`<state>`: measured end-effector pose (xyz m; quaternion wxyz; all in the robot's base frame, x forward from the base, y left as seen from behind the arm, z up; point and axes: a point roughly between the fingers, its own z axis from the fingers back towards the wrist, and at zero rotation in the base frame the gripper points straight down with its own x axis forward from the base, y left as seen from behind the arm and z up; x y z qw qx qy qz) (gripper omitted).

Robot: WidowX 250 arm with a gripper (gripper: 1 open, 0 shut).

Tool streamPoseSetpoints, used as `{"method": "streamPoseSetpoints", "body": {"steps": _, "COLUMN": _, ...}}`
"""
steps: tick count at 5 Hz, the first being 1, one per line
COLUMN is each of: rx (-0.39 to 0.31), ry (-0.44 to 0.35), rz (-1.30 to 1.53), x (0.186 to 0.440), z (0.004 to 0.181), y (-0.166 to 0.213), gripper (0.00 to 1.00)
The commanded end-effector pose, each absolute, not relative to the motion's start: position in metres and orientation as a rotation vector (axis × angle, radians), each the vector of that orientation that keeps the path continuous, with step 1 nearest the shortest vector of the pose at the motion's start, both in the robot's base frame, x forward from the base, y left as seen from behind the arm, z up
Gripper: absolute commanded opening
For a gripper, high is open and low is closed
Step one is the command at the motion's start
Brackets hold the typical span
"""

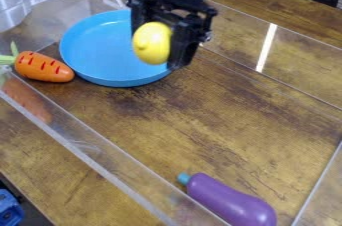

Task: Put the lemon on the blue tray

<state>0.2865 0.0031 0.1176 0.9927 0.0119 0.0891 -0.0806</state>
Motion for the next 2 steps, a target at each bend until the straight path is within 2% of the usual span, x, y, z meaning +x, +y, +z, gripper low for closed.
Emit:
{"method": "streamPoseSetpoints", "body": {"steps": 1, "rx": 0.040, "ry": 0.086, "rz": -0.164, "x": 0.2769, "z": 0.1401, "y": 0.0106, "gripper": 0.00}}
{"method": "streamPoseSetpoints", "body": {"steps": 2, "rx": 0.045, "ry": 0.060, "rz": -0.140, "x": 0.2792, "z": 0.1405, "y": 0.0083, "gripper": 0.00}}
